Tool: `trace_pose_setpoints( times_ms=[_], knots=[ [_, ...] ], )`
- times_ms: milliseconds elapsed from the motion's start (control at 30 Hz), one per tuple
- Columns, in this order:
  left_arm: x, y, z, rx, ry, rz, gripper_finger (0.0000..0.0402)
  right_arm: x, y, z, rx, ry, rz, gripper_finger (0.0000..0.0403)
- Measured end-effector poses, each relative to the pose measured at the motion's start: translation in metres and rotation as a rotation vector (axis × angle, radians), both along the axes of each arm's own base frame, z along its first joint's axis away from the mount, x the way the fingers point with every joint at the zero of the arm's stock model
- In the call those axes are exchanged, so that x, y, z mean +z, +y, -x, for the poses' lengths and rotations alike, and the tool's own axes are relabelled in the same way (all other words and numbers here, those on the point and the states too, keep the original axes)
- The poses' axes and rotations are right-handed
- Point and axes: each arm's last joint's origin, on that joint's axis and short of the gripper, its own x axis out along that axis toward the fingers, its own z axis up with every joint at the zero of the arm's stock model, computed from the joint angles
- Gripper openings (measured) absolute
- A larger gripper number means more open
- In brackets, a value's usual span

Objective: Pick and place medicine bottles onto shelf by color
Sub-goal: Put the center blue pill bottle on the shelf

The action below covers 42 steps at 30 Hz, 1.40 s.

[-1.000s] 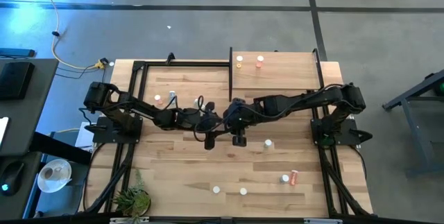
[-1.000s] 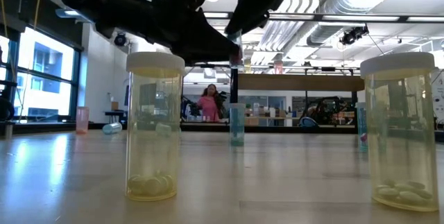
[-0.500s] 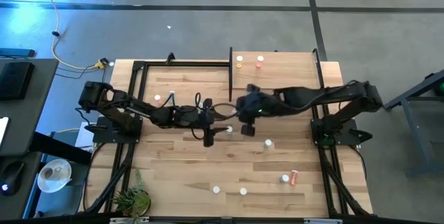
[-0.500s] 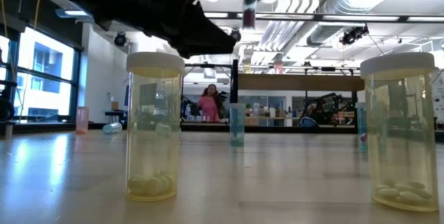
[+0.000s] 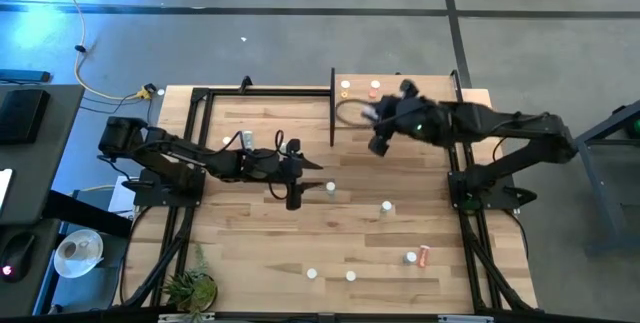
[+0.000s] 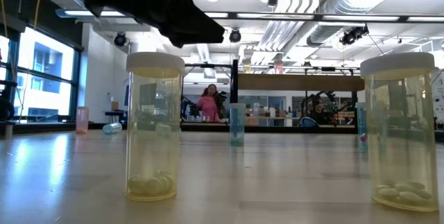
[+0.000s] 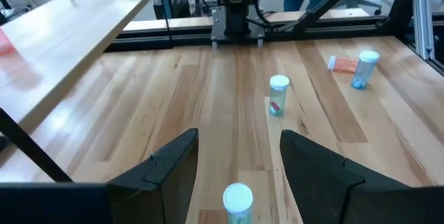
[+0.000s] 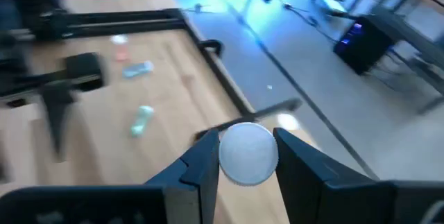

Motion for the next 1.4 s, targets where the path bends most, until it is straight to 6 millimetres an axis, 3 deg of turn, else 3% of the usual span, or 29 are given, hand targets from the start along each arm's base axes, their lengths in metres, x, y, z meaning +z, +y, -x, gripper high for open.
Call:
trace_pose_setpoints(
  times_ms=[400, 567, 767, 867, 1200, 1400],
  knots=[
    [-0.001, 0.000, 0.002, -0.003, 0.029, 0.003, 0.0195, -0.008, -0.053, 0.033, -0.351, 0.103, -0.058, 0.0107],
    [-0.002, 0.000, 0.002, -0.003, 0.038, 0.004, 0.0195, -0.011, -0.067, 0.044, -0.448, 0.132, -0.088, 0.0107],
    [-0.003, 0.000, 0.002, -0.003, 0.043, 0.006, 0.0195, -0.014, -0.071, 0.058, -0.553, 0.155, -0.089, 0.0107],
    [-0.003, 0.000, 0.002, -0.003, 0.043, 0.006, 0.0195, -0.028, -0.068, 0.069, -0.590, 0.156, -0.080, 0.0107],
    [-0.002, 0.000, 0.002, -0.004, 0.034, 0.004, 0.0195, -0.061, -0.069, 0.117, -0.753, -0.066, -0.110, 0.0107],
    [-0.002, 0.000, 0.002, 0.001, 0.032, 0.019, 0.0195, -0.077, -0.084, 0.126, -0.895, -0.133, -0.138, 0.0107]
  ],
)
